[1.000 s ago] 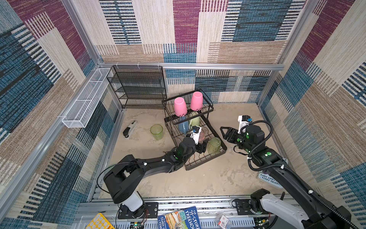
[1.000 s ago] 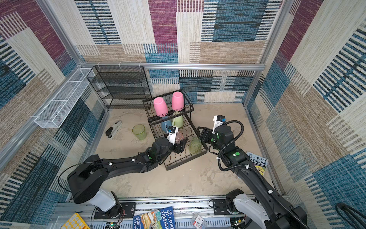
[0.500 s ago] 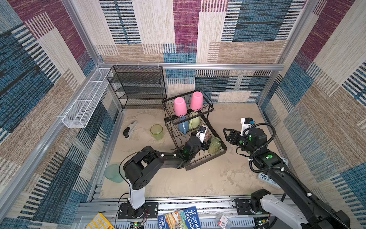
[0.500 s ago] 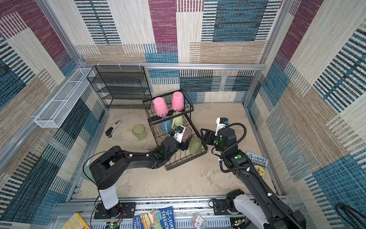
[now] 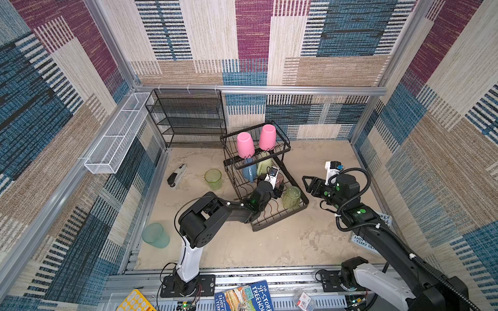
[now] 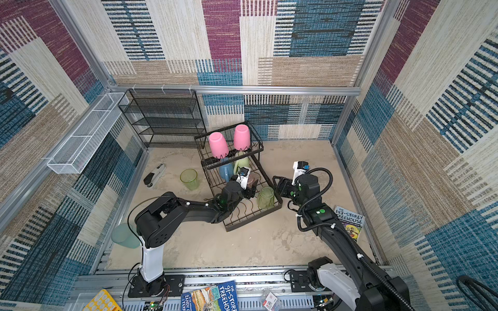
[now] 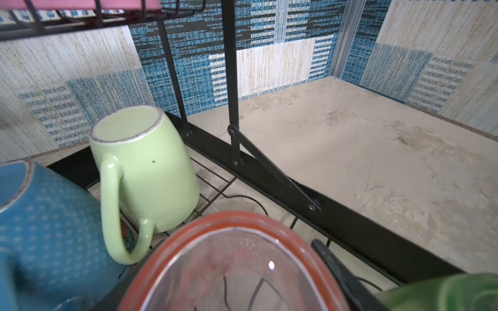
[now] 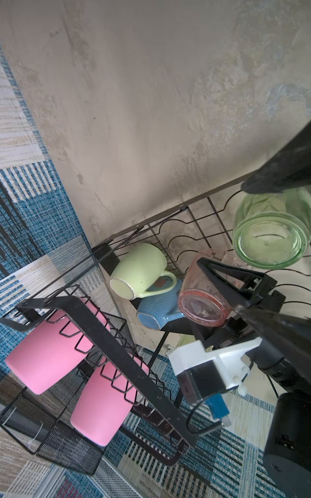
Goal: Load cups into a dish rack
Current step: Place the cup upside down at the dish rack.
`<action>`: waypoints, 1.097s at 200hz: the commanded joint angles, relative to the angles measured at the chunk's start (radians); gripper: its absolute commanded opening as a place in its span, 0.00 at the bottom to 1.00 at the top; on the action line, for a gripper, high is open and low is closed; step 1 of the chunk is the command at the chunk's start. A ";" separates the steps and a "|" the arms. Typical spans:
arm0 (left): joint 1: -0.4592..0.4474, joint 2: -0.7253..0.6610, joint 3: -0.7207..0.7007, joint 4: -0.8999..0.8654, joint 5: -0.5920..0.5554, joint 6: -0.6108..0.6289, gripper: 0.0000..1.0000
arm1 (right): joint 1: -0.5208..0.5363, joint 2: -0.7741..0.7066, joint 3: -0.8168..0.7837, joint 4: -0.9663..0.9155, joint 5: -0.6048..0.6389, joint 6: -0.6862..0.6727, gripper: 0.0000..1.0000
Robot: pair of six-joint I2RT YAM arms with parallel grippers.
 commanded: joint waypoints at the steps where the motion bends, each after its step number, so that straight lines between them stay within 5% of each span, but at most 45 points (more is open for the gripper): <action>1: 0.008 0.014 0.010 0.060 -0.013 -0.043 0.62 | -0.004 0.008 -0.008 0.060 -0.012 -0.022 0.70; 59: 0.013 0.060 0.072 0.021 -0.025 -0.068 0.64 | -0.013 0.016 -0.041 0.103 -0.014 -0.043 0.71; 219: 0.019 0.071 0.138 -0.095 -0.039 -0.134 0.92 | -0.027 0.020 -0.065 0.127 -0.011 -0.071 0.78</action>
